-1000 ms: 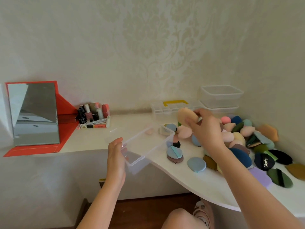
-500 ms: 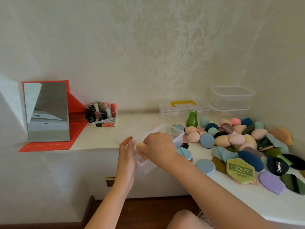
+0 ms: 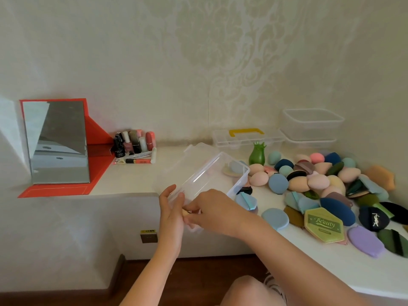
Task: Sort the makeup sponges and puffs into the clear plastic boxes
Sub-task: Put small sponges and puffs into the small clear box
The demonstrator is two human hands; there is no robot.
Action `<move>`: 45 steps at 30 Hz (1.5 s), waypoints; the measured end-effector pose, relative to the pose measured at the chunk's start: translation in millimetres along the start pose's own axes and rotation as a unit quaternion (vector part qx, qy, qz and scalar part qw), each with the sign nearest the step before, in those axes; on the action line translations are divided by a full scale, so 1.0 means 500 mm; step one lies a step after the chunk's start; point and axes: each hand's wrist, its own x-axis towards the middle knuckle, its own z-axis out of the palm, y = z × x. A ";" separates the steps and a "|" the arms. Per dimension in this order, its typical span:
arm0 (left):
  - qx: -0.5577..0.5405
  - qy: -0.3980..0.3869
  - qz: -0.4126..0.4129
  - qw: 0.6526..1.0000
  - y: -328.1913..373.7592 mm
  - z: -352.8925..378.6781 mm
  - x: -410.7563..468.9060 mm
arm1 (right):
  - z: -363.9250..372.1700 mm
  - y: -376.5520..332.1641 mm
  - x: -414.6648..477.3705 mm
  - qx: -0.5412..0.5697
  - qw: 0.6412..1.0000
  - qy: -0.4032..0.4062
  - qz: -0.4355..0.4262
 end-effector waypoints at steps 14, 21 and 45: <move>-0.016 0.079 0.047 0.996 0.048 -0.051 0.042 | -0.129 0.093 -0.038 0.122 0.906 0.394 0.093; 0.087 0.103 0.045 0.990 0.070 -0.079 0.111 | -0.105 0.203 0.045 -0.031 0.966 0.151 0.205; 0.077 0.066 0.017 0.995 0.077 -0.073 0.213 | -0.080 0.255 0.102 -0.182 0.920 0.254 0.238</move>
